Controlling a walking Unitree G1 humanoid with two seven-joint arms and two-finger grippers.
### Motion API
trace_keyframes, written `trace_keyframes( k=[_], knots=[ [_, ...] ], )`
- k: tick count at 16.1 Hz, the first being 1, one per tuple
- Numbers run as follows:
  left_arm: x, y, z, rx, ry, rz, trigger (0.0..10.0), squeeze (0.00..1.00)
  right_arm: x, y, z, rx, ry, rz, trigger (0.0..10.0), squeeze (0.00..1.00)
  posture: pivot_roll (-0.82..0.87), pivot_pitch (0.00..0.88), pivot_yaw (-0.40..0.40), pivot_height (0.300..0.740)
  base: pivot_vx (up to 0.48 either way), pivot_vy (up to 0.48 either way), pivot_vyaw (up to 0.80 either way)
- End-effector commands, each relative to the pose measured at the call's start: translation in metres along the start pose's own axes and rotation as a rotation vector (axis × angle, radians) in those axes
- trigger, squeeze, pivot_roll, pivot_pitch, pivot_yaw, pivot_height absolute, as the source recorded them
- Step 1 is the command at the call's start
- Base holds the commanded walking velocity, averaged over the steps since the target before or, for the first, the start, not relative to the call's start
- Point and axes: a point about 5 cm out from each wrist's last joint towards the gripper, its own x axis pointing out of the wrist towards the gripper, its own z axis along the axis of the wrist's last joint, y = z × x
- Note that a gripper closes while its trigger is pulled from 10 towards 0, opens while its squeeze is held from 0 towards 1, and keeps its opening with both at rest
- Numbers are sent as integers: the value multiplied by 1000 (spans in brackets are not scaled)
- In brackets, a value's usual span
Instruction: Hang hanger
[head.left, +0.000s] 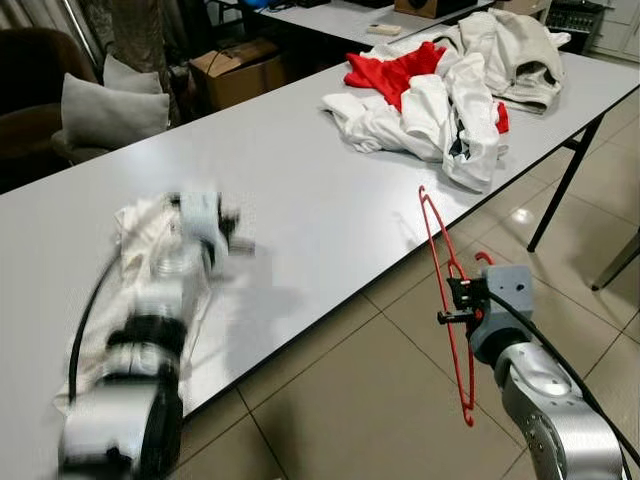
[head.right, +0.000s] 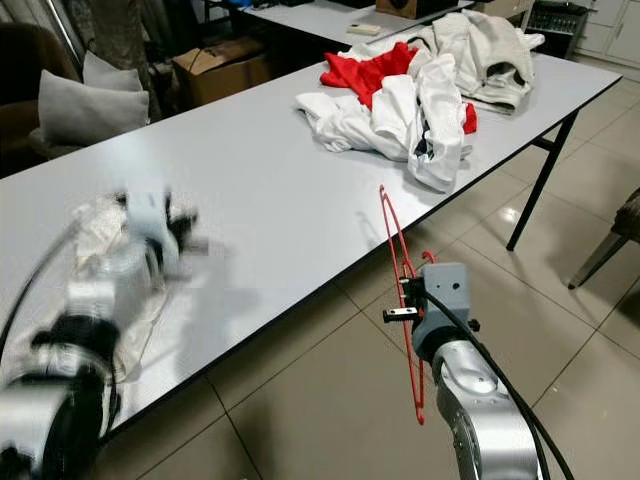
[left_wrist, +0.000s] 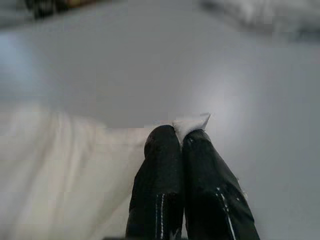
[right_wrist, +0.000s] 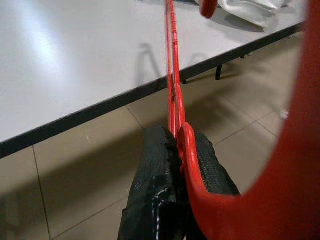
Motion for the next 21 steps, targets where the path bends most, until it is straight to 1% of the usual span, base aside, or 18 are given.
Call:
trace_keyframes(
  k=[1,2,3,4,5,6,8,9,10,11,12,13,14,15,16,17,19,21],
  knots=[
    [2,6,25,-43,-74,-2,0,0,2,0,2,4,-3,-13,10000,0,-236,0,137,740,0,0,0],
    [4,5,58,-83,-167,-37,0,0,1,-3,3,7,-11,-30,10000,0,-239,0,141,740,0,0,0],
    [4,3,71,-100,-204,-55,0,0,1,-5,4,9,-15,-39,10000,0,-242,0,146,740,0,0,0],
    [1,-3,116,-154,-338,-144,0,0,-1,-8,4,16,-22,-60,10000,0,-244,0,153,740,0,0,0],
    [-1,-5,132,-179,-382,-180,0,0,-1,-8,4,18,-22,-66,10000,0,-244,0,153,740,0,0,0],
    [-3,-7,143,-191,-409,-212,0,0,-2,-8,4,20,-22,-68,10000,0,-246,0,157,740,0,0,0],
    [-3,-9,146,-175,-411,-239,0,0,-3,-6,3,22,-21,-68,10000,0,-246,0,157,740,0,0,0],
    [-1,-12,141,-163,-392,-243,0,0,-2,-6,3,23,-21,-67,10000,0,-245,0,158,740,0,0,0],
    [2,-16,130,-149,-350,-238,0,0,-2,-6,3,24,-21,-67,10000,0,-244,0,155,740,0,0,0],
    [4,-18,125,-133,-331,-233,0,0,-1,-6,3,23,-21,-66,10000,0,-244,0,155,740,0,0,0],
    [8,-23,113,-112,-288,-229,0,0,-1,-6,3,23,-20,-65,10000,0,-241,0,150,740,0,0,0],
    [11,-28,102,-66,-231,-215,2627,0,0,-6,3,22,-19,-63,10000,0,-238,0,147,740,0,0,0],
    [14,-32,88,-30,-166,-212,10000,0,0,-5,3,21,-17,-60,10000,0,-238,0,146,740,0,0,0],
    [15,-38,79,7,-127,-255,10000,1000,1,-3,3,16,-15,-56,10000,0,-240,0,147,740,0,0,0],
    [14,-42,77,26,-129,-277,10000,1000,1,-3,3,14,-16,-54,10000,0,-239,0,146,740,0,0,0],
    [13,-45,77,23,-133,-310,10000,1000,1,-3,3,14,-16,-54,10000,0,-238,0,146,740,0,0,0],
    [9,-50,73,29,-116,-400,10000,1000,1,-3,2,14,-14,-54,10000,0,-237,0,143,740,0,0,0],
    [0,-57,65,72,-68,-538,10000,1000,1,-3,2,12,-11,-50,10000,0,-235,0,140,740,0,0,0]
  ],
)
